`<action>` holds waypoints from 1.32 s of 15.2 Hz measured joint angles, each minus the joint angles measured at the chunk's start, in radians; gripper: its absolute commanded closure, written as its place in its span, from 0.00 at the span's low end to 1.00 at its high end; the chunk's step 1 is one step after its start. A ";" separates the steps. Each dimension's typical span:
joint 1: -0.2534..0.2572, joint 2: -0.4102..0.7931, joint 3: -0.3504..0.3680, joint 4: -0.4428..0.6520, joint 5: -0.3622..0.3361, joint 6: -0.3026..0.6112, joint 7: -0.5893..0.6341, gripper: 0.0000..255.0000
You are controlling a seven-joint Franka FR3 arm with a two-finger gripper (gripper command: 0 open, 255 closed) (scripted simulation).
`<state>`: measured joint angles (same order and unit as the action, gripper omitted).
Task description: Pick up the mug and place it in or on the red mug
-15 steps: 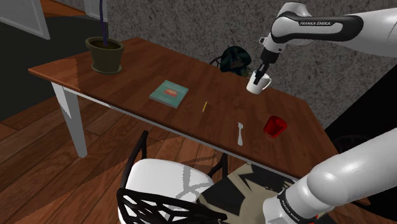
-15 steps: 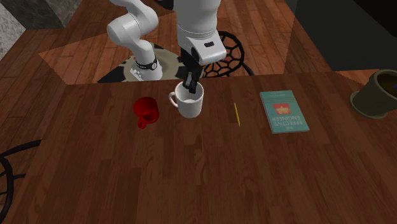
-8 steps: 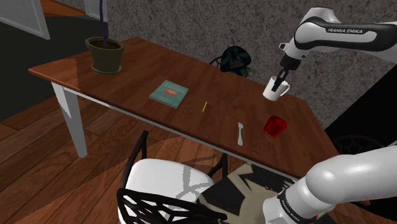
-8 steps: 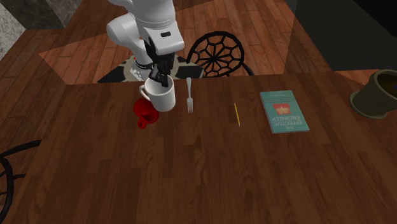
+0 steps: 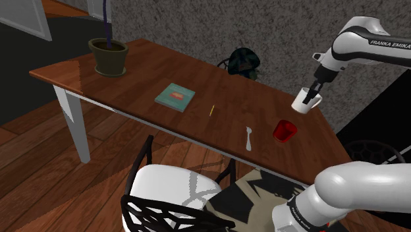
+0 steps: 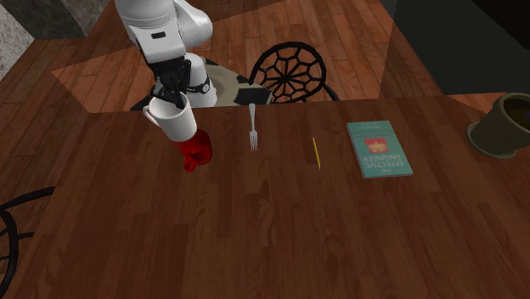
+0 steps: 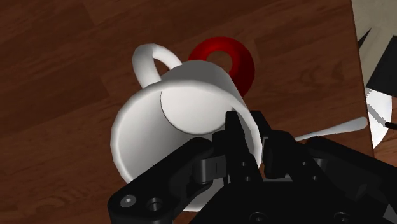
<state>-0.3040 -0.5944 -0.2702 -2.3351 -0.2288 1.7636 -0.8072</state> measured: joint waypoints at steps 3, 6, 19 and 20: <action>-0.020 -0.044 -0.022 -0.042 -0.022 0.002 -0.027 1.00; -0.024 -0.050 -0.029 -0.082 -0.030 0.036 -0.027 1.00; -0.034 -0.026 -0.060 -0.237 -0.058 0.215 -0.011 1.00; -0.034 -0.025 -0.061 -0.242 -0.059 0.222 -0.010 1.00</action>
<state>-0.3382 -0.6192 -0.3310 -2.5775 -0.2880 1.9857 -0.8175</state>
